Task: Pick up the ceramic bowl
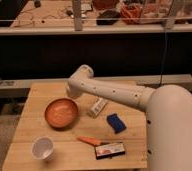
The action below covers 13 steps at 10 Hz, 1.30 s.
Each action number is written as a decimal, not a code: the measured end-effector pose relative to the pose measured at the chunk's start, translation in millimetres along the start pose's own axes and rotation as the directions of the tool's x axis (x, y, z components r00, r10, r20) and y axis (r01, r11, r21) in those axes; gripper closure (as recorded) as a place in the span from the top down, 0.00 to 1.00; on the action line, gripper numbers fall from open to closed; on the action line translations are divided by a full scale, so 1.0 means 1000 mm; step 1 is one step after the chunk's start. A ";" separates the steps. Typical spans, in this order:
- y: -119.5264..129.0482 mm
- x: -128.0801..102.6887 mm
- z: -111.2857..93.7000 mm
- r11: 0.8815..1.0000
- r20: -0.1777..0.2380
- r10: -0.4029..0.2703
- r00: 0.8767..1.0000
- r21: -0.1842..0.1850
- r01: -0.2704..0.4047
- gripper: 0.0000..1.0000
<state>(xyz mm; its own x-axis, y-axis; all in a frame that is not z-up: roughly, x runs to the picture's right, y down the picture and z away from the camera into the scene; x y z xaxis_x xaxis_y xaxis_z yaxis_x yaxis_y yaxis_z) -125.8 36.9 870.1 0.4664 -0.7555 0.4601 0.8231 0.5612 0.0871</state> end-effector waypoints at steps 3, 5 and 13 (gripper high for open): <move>-0.012 -0.003 0.005 1.000 0.014 -0.010 1.000 0.015 0.009 0.00; -0.006 0.000 0.011 1.000 0.021 -0.007 1.000 0.018 0.006 0.00; -0.023 -0.002 0.013 0.998 0.072 -0.039 0.997 0.052 0.036 0.00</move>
<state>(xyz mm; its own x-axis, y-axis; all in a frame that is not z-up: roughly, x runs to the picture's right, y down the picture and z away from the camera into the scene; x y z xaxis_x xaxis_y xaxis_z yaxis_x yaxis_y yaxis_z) -150.1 29.9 878.6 0.4092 -0.7508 0.5184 0.8212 0.5507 0.1493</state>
